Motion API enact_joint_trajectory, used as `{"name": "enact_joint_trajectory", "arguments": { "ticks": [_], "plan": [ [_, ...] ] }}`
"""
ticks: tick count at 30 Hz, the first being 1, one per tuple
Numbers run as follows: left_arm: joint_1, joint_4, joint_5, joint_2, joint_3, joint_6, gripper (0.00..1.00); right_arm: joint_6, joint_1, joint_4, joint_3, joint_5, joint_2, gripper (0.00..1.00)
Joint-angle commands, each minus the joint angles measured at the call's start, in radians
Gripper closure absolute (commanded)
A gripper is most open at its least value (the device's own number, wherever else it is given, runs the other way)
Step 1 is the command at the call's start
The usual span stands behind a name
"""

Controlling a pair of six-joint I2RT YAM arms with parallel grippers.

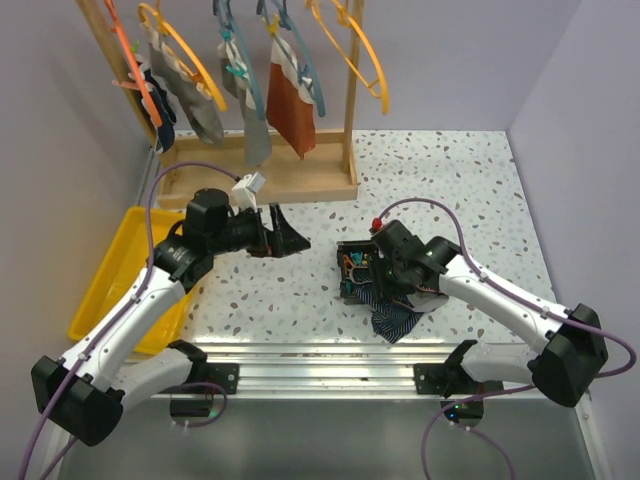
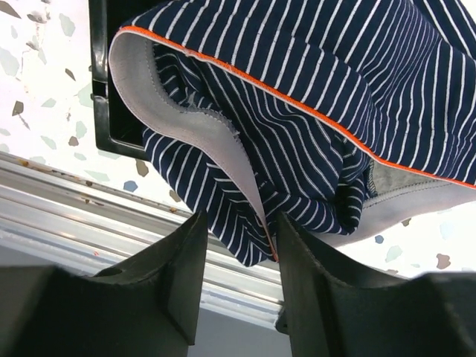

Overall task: Remove the underwear clipped to the hanger
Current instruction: Pick up the underwear from the center of the board.

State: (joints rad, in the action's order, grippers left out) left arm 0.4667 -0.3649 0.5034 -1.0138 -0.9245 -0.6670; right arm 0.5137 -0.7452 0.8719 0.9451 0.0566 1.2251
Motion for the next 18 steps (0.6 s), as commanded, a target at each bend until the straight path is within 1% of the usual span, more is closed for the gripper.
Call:
{"name": "enact_joint_trajectory", "arguments": {
  "ticks": [1,2,3,5,6,7,9,11,12,14,15,17,18],
  "plan": [
    [0.000,0.047,0.078,-0.025,-0.046,0.070,0.03,0.019,-0.003,-0.028,-0.005,0.006,0.005,0.57],
    [0.000,0.047,0.092,-0.031,-0.047,0.079,0.03,0.019,-0.002,-0.027,-0.005,0.011,0.005,0.59],
    [0.000,0.044,0.098,-0.034,-0.047,0.084,0.03,0.020,-0.002,-0.016,-0.003,0.021,0.002,0.71],
    [0.000,0.040,0.103,-0.040,-0.048,0.093,0.03,0.035,-0.002,0.004,0.006,0.055,-0.006,0.89],
    [-0.002,0.038,0.104,-0.040,-0.048,0.096,0.03,0.037,-0.002,0.018,0.011,0.069,-0.010,0.96],
    [0.000,0.040,0.106,-0.039,-0.047,0.096,0.03,0.043,-0.002,0.024,0.020,0.087,-0.021,1.00],
    [0.000,0.047,0.107,-0.031,-0.047,0.098,0.03,0.057,0.000,0.065,0.043,0.115,-0.032,1.00],
    [0.000,0.049,0.124,-0.025,-0.054,0.104,0.03,0.084,-0.002,0.135,0.112,0.172,-0.061,1.00],
    [-0.002,0.049,0.129,-0.023,-0.056,0.107,0.03,0.104,-0.002,0.159,0.183,0.193,-0.091,1.00],
    [0.000,0.055,0.158,-0.019,-0.062,0.122,0.03,0.120,-0.002,0.217,0.266,0.267,-0.124,1.00],
    [0.000,0.053,0.167,-0.019,-0.062,0.130,0.03,0.124,-0.002,0.234,0.353,0.291,-0.136,1.00],
    [-0.002,0.053,0.208,-0.029,-0.066,0.156,0.03,0.129,0.000,0.272,0.434,0.310,-0.150,1.00],
    [0.000,0.055,0.225,-0.035,-0.071,0.162,0.02,0.126,0.001,0.286,0.510,0.307,-0.142,1.00]
  ]
}}
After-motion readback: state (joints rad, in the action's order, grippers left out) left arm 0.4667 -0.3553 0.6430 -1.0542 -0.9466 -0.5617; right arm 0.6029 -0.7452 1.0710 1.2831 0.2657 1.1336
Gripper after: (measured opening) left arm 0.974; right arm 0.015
